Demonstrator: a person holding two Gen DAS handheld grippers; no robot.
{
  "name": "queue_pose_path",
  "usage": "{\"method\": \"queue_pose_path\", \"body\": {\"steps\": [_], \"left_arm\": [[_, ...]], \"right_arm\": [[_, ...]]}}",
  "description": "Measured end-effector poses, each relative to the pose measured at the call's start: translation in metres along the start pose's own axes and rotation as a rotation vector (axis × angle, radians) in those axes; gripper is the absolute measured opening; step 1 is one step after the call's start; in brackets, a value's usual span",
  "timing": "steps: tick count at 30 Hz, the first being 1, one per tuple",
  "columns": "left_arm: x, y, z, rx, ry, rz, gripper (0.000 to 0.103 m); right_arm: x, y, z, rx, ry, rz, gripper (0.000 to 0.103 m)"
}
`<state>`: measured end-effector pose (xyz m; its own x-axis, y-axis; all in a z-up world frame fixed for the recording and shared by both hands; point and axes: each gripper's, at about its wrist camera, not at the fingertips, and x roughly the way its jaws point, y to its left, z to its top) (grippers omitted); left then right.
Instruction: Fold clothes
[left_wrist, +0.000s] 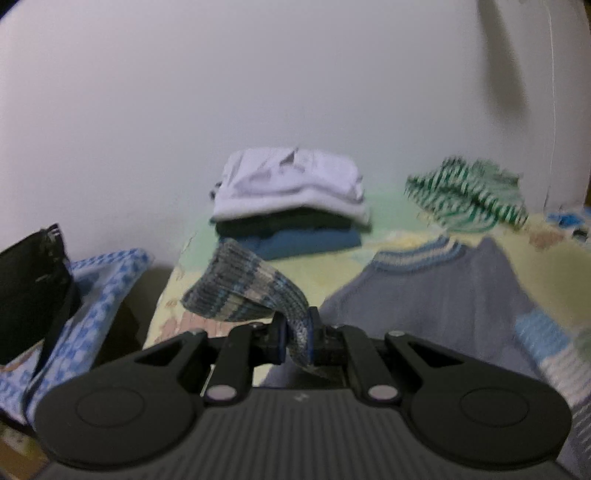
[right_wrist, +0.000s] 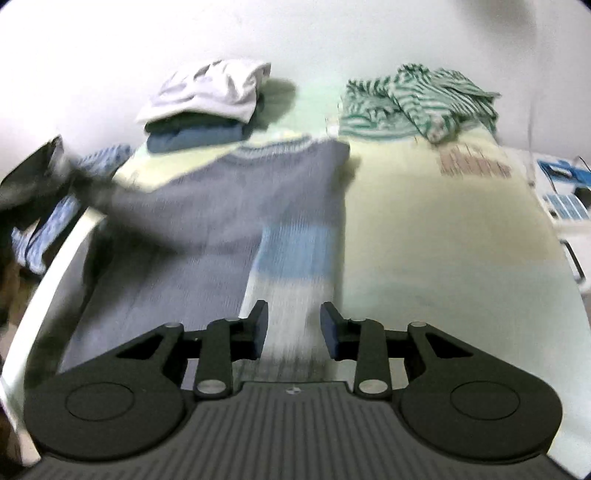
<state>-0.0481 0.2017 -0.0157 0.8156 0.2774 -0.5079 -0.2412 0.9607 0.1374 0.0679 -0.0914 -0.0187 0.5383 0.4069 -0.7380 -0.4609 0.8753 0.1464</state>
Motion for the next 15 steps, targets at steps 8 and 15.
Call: {"method": "queue_pose_path", "body": {"steps": [8,15], "left_arm": [[-0.025,-0.004,-0.007,-0.064,0.027,0.157,0.008],[-0.009,-0.036,-0.007,-0.002,0.071,0.256,0.009]], "right_arm": [[0.071,-0.018,0.064,-0.075,-0.019,-0.003,0.034],[0.128,-0.032,0.099,-0.094,0.004,0.075,0.026]]}}
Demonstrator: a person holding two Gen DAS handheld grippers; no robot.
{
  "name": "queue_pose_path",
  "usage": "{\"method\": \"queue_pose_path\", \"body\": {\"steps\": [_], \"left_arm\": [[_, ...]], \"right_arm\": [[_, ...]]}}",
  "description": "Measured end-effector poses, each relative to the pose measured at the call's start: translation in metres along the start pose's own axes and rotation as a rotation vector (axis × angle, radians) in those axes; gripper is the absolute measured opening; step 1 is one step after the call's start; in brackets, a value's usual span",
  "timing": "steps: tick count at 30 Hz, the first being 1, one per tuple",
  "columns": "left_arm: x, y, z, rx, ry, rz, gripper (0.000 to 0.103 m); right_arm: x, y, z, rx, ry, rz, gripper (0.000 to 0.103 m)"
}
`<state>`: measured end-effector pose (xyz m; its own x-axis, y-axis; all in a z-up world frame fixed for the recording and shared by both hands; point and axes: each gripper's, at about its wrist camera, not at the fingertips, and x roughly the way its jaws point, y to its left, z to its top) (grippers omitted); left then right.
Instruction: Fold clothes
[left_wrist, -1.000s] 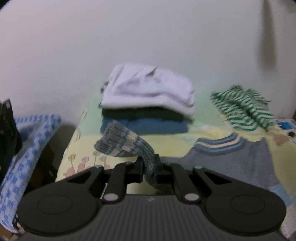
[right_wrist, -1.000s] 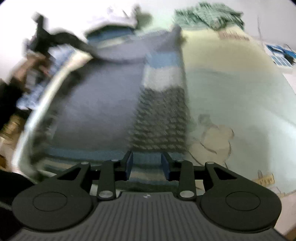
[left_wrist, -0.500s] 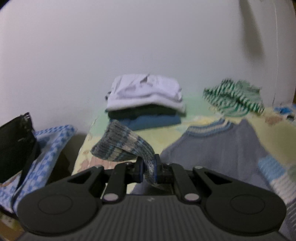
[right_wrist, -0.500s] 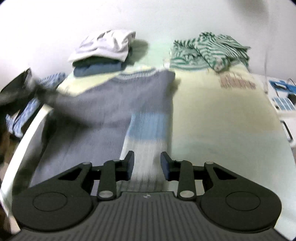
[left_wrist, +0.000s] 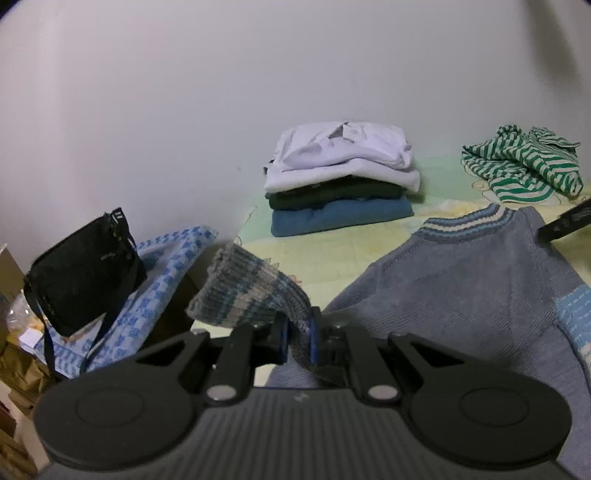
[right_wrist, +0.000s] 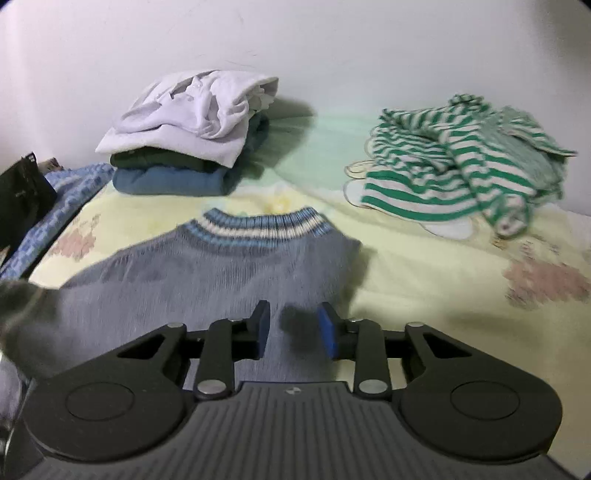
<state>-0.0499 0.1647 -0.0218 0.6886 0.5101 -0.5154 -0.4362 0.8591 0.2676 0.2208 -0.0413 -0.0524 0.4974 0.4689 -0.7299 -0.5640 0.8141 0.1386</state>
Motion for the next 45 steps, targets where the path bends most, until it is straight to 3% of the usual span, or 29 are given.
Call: {"method": "queue_pose_path", "body": {"steps": [2,5,9,11,12,15,16,19,26,30,34,36,37,42,45], "left_arm": [[-0.002,-0.001,0.002,-0.01,0.006,0.032,0.009],[-0.006,0.002,0.007,-0.03,0.02,0.07,0.014],[-0.014,0.002,0.014,-0.016,0.006,0.07,0.018],[-0.017,-0.001,0.017,0.004,-0.007,0.064,0.018],[-0.018,-0.002,0.019,0.014,-0.013,0.057,0.018],[-0.019,-0.005,0.024,0.023,-0.026,0.03,0.018],[-0.017,-0.006,0.023,0.023,-0.021,0.021,0.018],[-0.012,-0.008,0.021,0.023,-0.009,-0.005,0.018],[-0.001,-0.004,-0.028,-0.071,0.105,-0.085,0.019],[0.003,-0.002,-0.057,-0.074,0.156,-0.092,0.026],[0.007,0.001,-0.067,-0.078,0.152,-0.112,0.031],[0.009,0.001,-0.067,-0.079,0.143,-0.119,0.032],[0.009,0.001,-0.068,-0.079,0.138,-0.121,0.032],[0.008,0.004,-0.07,-0.078,0.121,-0.138,0.035],[0.01,0.008,-0.07,-0.088,0.116,-0.151,0.038]], "right_arm": [[0.021,-0.008,0.002,0.015,0.03,0.01,0.02],[0.026,-0.013,0.003,-0.019,-0.001,0.039,0.017],[-0.004,-0.013,-0.005,-0.03,-0.023,0.106,0.02],[-0.011,-0.006,-0.02,-0.068,0.014,0.14,0.02],[-0.009,0.0,-0.028,-0.097,0.051,0.144,0.02],[-0.006,0.016,-0.037,-0.196,0.016,0.098,0.02],[-0.008,0.017,-0.034,-0.164,0.022,0.097,0.02],[-0.025,0.017,-0.033,-0.076,0.019,0.142,0.023],[-0.058,0.052,-0.054,-0.118,0.017,0.26,0.033],[-0.069,0.098,-0.051,-0.179,0.001,0.357,0.041],[-0.06,0.148,-0.042,-0.191,0.059,0.499,0.058],[-0.052,0.171,-0.041,-0.184,0.096,0.558,0.061],[-0.047,0.181,-0.043,-0.198,0.103,0.557,0.063],[-0.032,0.203,-0.054,-0.264,0.078,0.368,0.061],[-0.026,0.182,-0.052,-0.145,0.076,0.351,0.062]]}}
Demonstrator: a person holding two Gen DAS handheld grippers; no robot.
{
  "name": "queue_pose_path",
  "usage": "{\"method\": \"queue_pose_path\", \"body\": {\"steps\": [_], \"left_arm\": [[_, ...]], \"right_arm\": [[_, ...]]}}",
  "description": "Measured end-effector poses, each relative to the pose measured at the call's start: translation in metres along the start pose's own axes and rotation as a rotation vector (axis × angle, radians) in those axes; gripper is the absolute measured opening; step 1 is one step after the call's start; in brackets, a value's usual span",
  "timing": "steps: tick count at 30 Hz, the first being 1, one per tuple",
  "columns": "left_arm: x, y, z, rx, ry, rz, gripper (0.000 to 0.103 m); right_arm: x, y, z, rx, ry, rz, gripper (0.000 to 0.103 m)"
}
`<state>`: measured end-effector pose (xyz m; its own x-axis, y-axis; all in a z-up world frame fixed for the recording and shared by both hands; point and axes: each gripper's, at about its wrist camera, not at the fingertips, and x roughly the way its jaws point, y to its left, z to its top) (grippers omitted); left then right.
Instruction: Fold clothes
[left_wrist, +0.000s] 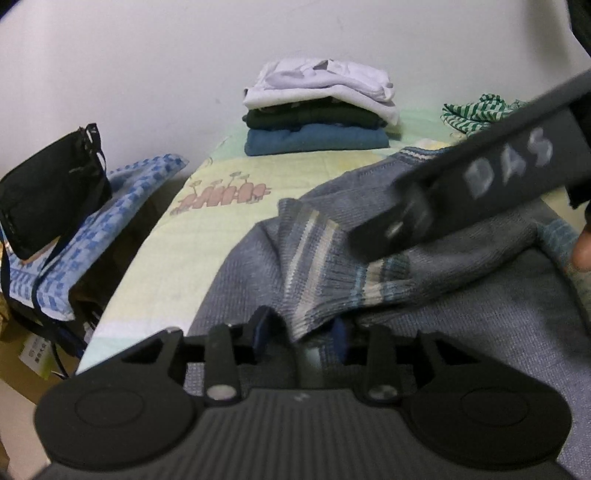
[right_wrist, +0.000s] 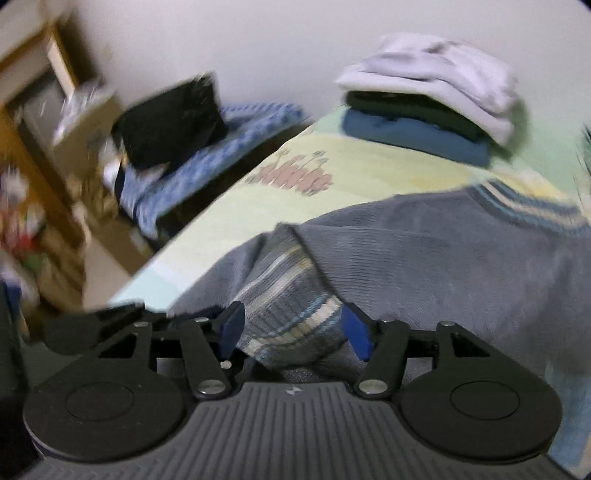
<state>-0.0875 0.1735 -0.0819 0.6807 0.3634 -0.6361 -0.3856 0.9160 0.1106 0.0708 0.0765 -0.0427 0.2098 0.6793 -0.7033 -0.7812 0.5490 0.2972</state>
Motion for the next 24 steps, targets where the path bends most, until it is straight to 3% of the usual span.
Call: {"method": "queue_pose_path", "body": {"steps": [5,7,9,10,14,18,24], "left_arm": [[0.002,0.007,0.0,-0.027,0.003,-0.004,0.051],[0.003,0.011,0.0,-0.045,0.008,-0.011,0.054],[0.004,0.013,0.001,-0.058,0.011,-0.017,0.055],[0.004,0.013,0.001,-0.053,0.008,-0.015,0.055],[0.003,0.01,0.001,-0.035,0.004,0.002,0.058],[-0.005,-0.002,0.01,0.017,-0.042,0.041,0.056],[-0.002,-0.042,0.034,0.126,-0.097,-0.01,0.056]], "right_arm": [[0.021,-0.014,-0.003,0.056,0.026,0.014,0.061],[0.03,-0.007,-0.007,0.008,0.027,0.005,0.061],[0.032,0.004,-0.012,-0.067,-0.003,-0.002,0.035],[0.033,0.008,-0.014,-0.087,0.0,0.004,0.013],[0.013,0.012,-0.009,-0.085,-0.085,0.007,0.011],[-0.034,-0.003,-0.001,0.008,-0.171,0.051,0.011],[-0.114,-0.027,-0.02,0.106,-0.234,0.113,0.011]]}}
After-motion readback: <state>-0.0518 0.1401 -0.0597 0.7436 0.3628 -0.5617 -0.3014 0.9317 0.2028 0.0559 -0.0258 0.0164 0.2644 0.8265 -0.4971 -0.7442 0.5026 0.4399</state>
